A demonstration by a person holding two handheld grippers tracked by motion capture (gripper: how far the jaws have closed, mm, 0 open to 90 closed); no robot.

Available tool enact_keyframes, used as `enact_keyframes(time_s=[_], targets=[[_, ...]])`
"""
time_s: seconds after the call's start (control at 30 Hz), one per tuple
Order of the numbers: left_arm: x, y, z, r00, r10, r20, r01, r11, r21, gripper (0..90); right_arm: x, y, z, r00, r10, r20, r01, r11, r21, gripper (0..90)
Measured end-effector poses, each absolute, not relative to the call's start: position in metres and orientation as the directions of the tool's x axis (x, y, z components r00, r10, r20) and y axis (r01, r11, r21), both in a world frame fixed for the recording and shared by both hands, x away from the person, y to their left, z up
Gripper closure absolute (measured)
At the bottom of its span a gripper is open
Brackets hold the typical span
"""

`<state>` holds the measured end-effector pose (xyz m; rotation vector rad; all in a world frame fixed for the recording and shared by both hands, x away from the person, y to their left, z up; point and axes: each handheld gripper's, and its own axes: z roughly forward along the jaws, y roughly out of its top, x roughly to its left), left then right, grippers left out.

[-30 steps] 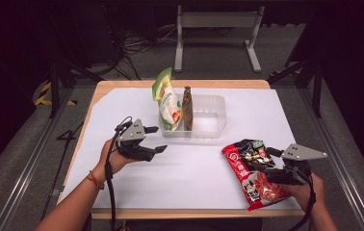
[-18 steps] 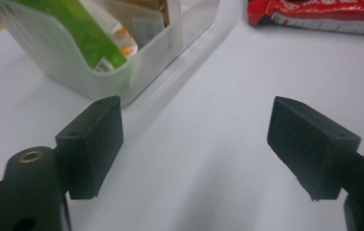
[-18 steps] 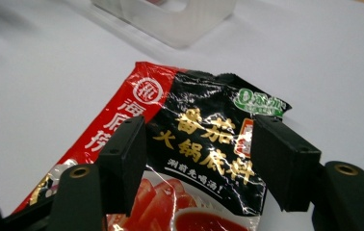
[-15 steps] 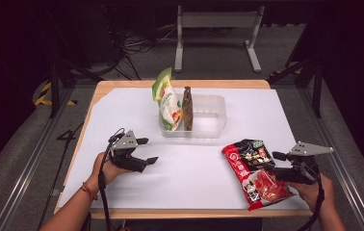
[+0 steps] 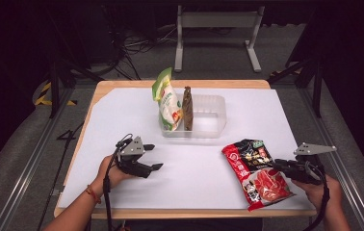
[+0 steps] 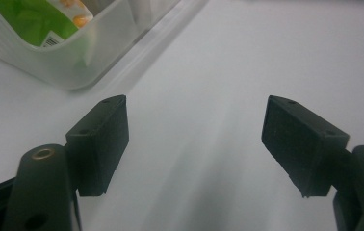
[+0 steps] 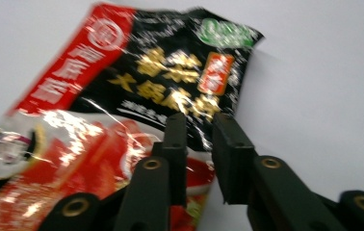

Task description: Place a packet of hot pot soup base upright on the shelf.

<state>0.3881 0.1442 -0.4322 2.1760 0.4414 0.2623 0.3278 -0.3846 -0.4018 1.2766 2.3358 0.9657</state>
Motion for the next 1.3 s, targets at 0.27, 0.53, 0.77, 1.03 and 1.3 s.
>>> enact_keyframes(time_s=[0.27,0.53,0.77,1.03,1.3], targets=[[0.388,0.144,-0.433,0.916,0.401,0.003,0.236,-0.545,0.805,25.8,0.330,-0.391,-0.405,-0.558,0.827,0.062,0.654,0.393,0.647,83.6],[0.388,0.141,-0.435,0.921,0.390,-0.002,0.236,-0.554,0.798,26.9,0.327,-0.399,-0.405,-0.587,0.798,0.134,0.669,0.385,0.636,75.3],[0.388,0.141,-0.435,0.922,0.387,-0.001,0.235,-0.558,0.796,26.6,0.329,-0.398,-0.409,-0.587,0.795,0.152,0.685,0.388,0.617,68.2],[0.387,0.140,-0.436,0.925,0.381,-0.002,0.233,-0.562,0.794,27.4,0.330,-0.407,-0.406,-0.559,0.807,0.188,0.696,0.334,0.636,90.0],[0.387,0.139,-0.436,0.927,0.375,-0.002,0.228,-0.561,0.796,27.6,0.334,-0.399,-0.416,-0.541,0.827,0.152,0.729,0.371,0.575,90.0]])
